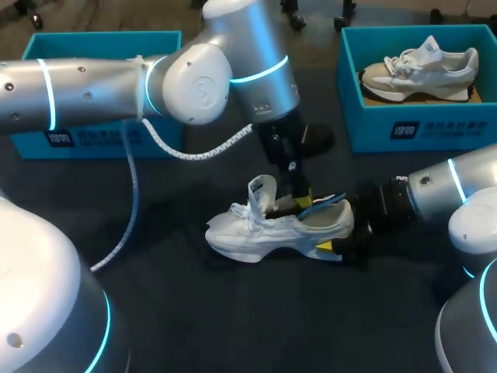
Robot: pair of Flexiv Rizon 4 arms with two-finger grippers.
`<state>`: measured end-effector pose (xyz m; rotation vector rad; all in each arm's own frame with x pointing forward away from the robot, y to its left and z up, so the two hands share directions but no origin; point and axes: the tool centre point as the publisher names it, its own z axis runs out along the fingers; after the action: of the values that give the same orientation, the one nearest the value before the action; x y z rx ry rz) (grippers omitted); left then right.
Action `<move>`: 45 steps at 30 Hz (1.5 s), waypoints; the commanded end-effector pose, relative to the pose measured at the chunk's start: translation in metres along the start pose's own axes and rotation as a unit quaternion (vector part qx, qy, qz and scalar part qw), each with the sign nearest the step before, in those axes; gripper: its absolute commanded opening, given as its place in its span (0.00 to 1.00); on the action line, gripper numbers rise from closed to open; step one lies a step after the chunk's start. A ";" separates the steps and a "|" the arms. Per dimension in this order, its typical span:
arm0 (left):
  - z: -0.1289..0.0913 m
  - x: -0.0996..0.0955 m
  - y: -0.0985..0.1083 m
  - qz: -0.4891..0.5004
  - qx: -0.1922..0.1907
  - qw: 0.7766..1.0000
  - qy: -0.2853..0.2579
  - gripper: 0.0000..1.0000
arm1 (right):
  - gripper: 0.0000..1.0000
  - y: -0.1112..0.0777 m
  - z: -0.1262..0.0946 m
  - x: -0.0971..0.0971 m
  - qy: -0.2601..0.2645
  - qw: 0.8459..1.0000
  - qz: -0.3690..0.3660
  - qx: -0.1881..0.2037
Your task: Take the shoe out of the shoebox, open the shoe tongue, remove and reinsert the insole, then place the shoe into the shoebox
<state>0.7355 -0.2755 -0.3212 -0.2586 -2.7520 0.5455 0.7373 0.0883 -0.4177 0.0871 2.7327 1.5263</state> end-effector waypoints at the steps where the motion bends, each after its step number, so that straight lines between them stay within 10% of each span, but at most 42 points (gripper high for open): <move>1: 0.005 -0.002 -0.012 0.006 0.003 1.000 0.007 0.00 | 0.00 -0.002 0.006 0.002 -0.001 1.000 0.000 0.001; 11: 0.005 -0.005 -0.031 0.014 0.026 0.999 0.034 0.00 | 0.00 -0.002 0.006 0.002 -0.001 1.000 0.000 0.001; 18: 0.002 0.007 -0.029 0.019 0.026 0.999 0.022 1.00 | 0.00 -0.002 0.006 0.002 -0.001 1.000 0.000 0.001; 45: 0.017 0.032 -0.024 -0.009 0.020 0.982 -0.187 0.91 | 0.00 -0.002 0.006 0.002 -0.001 1.000 0.000 0.001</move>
<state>0.6990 -0.2950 -0.3146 -0.1469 -3.0587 0.6939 0.7373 0.0883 -0.4178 0.0870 2.7323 1.5267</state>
